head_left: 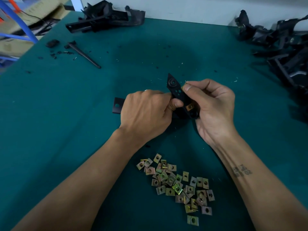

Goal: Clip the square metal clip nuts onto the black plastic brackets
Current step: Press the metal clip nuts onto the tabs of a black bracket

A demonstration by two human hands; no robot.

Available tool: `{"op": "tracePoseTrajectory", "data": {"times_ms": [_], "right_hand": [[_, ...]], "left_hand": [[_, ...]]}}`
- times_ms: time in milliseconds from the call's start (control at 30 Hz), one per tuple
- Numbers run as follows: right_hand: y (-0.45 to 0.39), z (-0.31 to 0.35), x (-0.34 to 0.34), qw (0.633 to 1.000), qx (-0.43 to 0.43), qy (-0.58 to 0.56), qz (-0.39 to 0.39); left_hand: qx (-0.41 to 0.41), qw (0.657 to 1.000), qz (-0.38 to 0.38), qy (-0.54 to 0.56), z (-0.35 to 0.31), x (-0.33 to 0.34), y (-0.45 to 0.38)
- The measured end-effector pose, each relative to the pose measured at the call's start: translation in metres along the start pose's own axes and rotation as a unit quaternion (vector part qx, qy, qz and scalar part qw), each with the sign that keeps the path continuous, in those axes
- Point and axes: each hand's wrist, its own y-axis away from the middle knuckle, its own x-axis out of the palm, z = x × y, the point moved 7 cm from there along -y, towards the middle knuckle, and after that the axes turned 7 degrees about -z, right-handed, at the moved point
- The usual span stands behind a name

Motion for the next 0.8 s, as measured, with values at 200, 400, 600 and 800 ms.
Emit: {"op": "tracePoseTrajectory", "data": {"times_ms": [200, 400, 600, 800], "right_hand": [[0.014, -0.005, 0.008, 1.000, -0.020, -0.005, -0.003], [0.008, 0.003, 0.006, 0.997, -0.029, 0.047, 0.047], [0.017, 0.029, 0.013, 0.860, -0.261, 0.427, 0.096], [0.023, 0.042, 0.022, 0.760, -0.345, 0.531, 0.143]], "left_hand": [[0.000, 1.000, 0.001, 0.013, -0.001, -0.003, -0.001], [-0.005, 1.000, 0.019, -0.022, 0.001, 0.000, -0.002], [0.030, 0.998, 0.040, -0.033, -0.003, 0.002, -0.002], [0.036, 0.997, 0.063, -0.028, -0.003, 0.006, -0.001]]}}
